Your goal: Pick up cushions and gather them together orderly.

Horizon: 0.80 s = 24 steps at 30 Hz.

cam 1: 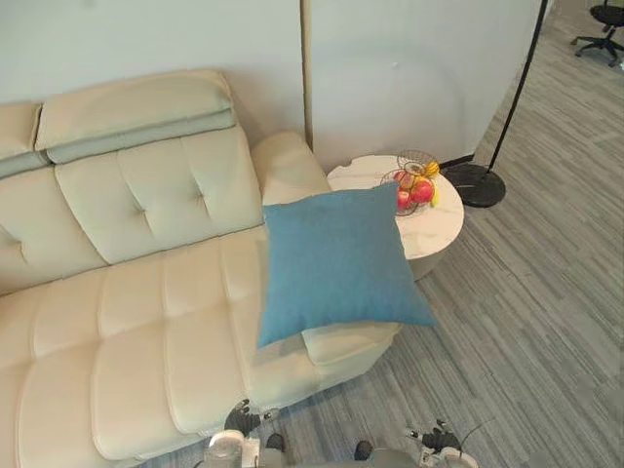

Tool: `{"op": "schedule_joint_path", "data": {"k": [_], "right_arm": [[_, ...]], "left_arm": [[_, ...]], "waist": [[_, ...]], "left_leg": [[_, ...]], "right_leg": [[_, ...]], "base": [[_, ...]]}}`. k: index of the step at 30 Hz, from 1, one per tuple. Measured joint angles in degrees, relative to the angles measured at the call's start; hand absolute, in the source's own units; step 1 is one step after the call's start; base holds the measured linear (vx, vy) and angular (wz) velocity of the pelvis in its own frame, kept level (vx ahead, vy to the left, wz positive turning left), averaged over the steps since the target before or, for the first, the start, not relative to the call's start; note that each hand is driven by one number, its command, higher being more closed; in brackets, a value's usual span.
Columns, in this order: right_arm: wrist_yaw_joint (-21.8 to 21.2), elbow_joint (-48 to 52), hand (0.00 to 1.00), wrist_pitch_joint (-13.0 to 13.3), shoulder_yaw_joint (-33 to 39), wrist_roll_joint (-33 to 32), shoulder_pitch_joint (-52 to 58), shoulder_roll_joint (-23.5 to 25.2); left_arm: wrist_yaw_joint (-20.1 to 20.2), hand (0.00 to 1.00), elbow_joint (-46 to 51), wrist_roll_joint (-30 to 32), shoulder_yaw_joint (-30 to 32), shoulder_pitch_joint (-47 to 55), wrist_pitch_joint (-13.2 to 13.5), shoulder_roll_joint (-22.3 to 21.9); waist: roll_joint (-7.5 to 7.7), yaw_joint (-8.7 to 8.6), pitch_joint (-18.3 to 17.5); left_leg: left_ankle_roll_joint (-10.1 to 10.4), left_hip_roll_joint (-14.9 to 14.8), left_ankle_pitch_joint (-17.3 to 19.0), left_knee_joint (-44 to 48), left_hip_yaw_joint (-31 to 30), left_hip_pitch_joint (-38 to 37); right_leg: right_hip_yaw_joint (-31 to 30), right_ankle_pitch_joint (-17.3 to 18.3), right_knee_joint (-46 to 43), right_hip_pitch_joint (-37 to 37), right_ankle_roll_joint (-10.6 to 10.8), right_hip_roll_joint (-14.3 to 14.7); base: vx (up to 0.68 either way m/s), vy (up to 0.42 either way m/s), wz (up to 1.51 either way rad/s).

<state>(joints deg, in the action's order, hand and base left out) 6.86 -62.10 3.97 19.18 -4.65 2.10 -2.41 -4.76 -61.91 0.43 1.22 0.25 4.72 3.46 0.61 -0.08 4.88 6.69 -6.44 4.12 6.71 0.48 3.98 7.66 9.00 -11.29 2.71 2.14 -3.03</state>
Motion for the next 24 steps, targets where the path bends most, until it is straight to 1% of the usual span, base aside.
{"op": "schedule_joint_path", "data": {"k": [2, 5, 7, 8, 9, 12, 14, 15, 16, 17, 19, 20, 22, 24], "right_arm": [[0.0, 0.0, 0.0, 0.0, 1.1, -0.1, 0.0, -0.3], [0.1, 0.0, 0.0, 0.0, 1.0, -0.2, 0.1, -0.4], [0.1, 0.0, 0.0, 0.0, 1.6, -0.3, 0.2, -0.6], [0.1, 0.0, 0.0, 0.0, 2.3, -0.3, 0.2, -0.7], [0.3, 0.2, 0.0, 0.0, 3.3, -0.4, 0.1, -1.4], [0.5, 1.3, 0.0, 0.0, 5.2, -0.4, -0.7, -6.1], [0.5, 5.6, 0.0, 0.0, 6.0, -0.4, -1.1, -11.1], [0.5, 7.4, 0.0, 0.0, 6.0, -0.5, -1.1, -12.4], [0.5, 10.3, 0.0, 0.1, 6.0, -0.5, -1.5, -15.0], [0.5, 11.5, 0.0, 0.1, 6.0, -0.4, -1.8, -16.1], [0.5, 17.2, 0.0, 0.3, 5.8, -0.4, -3.6, -19.8], [0.5, 17.6, 0.0, 0.3, 5.8, -0.4, -3.7, -20.0], [0.6, 22.9, 0.0, 0.8, 4.3, -0.4, -6.7, -21.7], [0.6, 23.8, 0.0, 1.1, 2.1, -0.4, -9.5, -22.1]], "left_arm": [[0.0, 0.0, 0.0, 0.0, -0.1, 0.0, 0.0, 0.1], [0.0, 0.0, 0.0, 0.0, -0.2, 0.0, 0.0, 0.9], [-0.1, 0.0, 0.0, 0.0, -0.1, -0.1, 0.0, 2.2], [0.0, 0.0, 0.0, 0.0, -0.1, -0.2, 0.0, 2.6], [-0.1, 0.0, 0.1, 0.0, 0.1, -0.5, 0.0, 3.3], [0.0, 0.0, 1.0, -0.6, 0.5, -1.1, 0.0, 5.5], [-0.1, 0.0, 4.2, -1.2, 2.3, -1.6, 0.0, 8.4], [-0.1, 0.0, 5.5, -1.9, 2.4, -1.8, 0.0, 9.4], [-0.2, 0.0, 8.0, -3.0, 2.5, -2.2, 0.1, 11.2], [-0.3, 0.0, 9.1, -3.4, 2.7, -2.3, 0.3, 11.8], [-1.1, 0.0, 13.2, -5.5, 3.7, -3.1, 1.2, 13.2], [-1.2, 0.0, 13.6, -5.8, 3.8, -3.1, 1.3, 13.3], [-1.8, 0.0, 18.7, -8.7, 3.8, -4.2, 2.4, 13.2], [-2.2, 0.0, 20.5, -9.7, 3.8, -5.9, 2.5, 13.3]], "waist": [[0.19, -0.06, 0.1], [0.02, -0.09, 0.1], [-0.07, -0.42, 0.1], [-0.16, -0.43, 0.0], [-0.34, -0.48, 0.0], [-1.28, -0.69, -0.3], [-1.5, -0.83, -0.2], [-1.52, -0.88, -0.2], [-1.52, -0.95, -0.2], [-1.52, -0.94, -0.2], [-1.85, -1.29, -0.1], [-1.88, -1.36, -0.1], [-2.26, -1.87, -0.3], [-2.46, -1.9, -0.3]], "left_leg": [[-0.1, 0.0, -0.3, 0.0, 2.4, 0.0], [-0.2, 0.4, -1.2, -0.8, 3.0, 0.0], [-0.3, 0.9, -3.4, -3.4, 3.7, -0.8], [-0.4, 0.9, -4.0, -4.5, 3.8, -1.3], [-0.4, 0.9, -5.0, -6.4, 3.9, -2.2], [-0.9, 0.8, -6.5, -10.1, 4.5, -3.4], [-1.7, 1.0, -7.5, -12.2, 5.5, -3.6], [-2.0, 1.1, -7.7, -12.6, 5.7, -3.4], [-2.2, 1.3, -7.6, -12.7, 6.1, -2.6], [-2.4, 1.3, -7.5, -12.9, 6.5, -2.2], [-2.4, 1.5, -7.5, -12.9, 8.0, -1.5], [-2.4, 1.5, -7.5, -12.9, 8.2, -1.4], [-2.4, 1.9, -7.5, -12.9, 8.5, 0.3], [-2.5, 1.9, -7.5, -12.9, 8.5, 1.9]], "right_leg": [[0.5, 0.0, 0.8, -0.8, 0.0, -0.2], [0.5, -0.1, 1.6, -0.9, -0.2, -0.7], [0.9, -0.4, 1.9, -0.8, -0.5, -1.0], [1.0, -0.4, 2.0, -0.8, -0.6, -1.0], [1.1, -0.5, 2.1, -0.8, -0.7, -1.0], [1.4, -1.3, 2.6, -0.6, -0.8, -0.7], [1.2, -2.2, 3.2, 0.1, -0.5, -0.7], [1.1, -2.4, 3.6, 0.3, -0.4, -0.7], [1.0, -2.8, 4.0, 0.9, 0.1, -0.7], [0.8, -2.9, 4.2, 1.4, 0.3, -0.8], [0.4, -3.4, 5.6, 1.5, 0.6, -1.0], [0.4, -3.4, 5.7, 1.6, 0.6, -1.0], [-0.3, -3.3, 5.9, 3.5, 0.8, -1.2], [-0.4, -3.7, 6.4, 4.9, 1.2, -1.3]], "base": [[0.07, -0.023, 0.16], [0.0, -0.001, 0.01], [-0.03, -0.008, 0.1], [-0.05, -0.011, 0.06], [-0.07, -0.009, 0.05], [-0.1, 0.017, 0.06], [-0.11, 0.061, -0.05], [-0.13, 0.068, -0.07], [-0.1, 0.055, -0.07], [-0.14, 0.075, -0.09], [-0.1, 0.063, -0.05], [-0.03, 0.042, 0.0], [0.02, 0.032, -0.03], [0.07, 0.012, -0.03]]}}
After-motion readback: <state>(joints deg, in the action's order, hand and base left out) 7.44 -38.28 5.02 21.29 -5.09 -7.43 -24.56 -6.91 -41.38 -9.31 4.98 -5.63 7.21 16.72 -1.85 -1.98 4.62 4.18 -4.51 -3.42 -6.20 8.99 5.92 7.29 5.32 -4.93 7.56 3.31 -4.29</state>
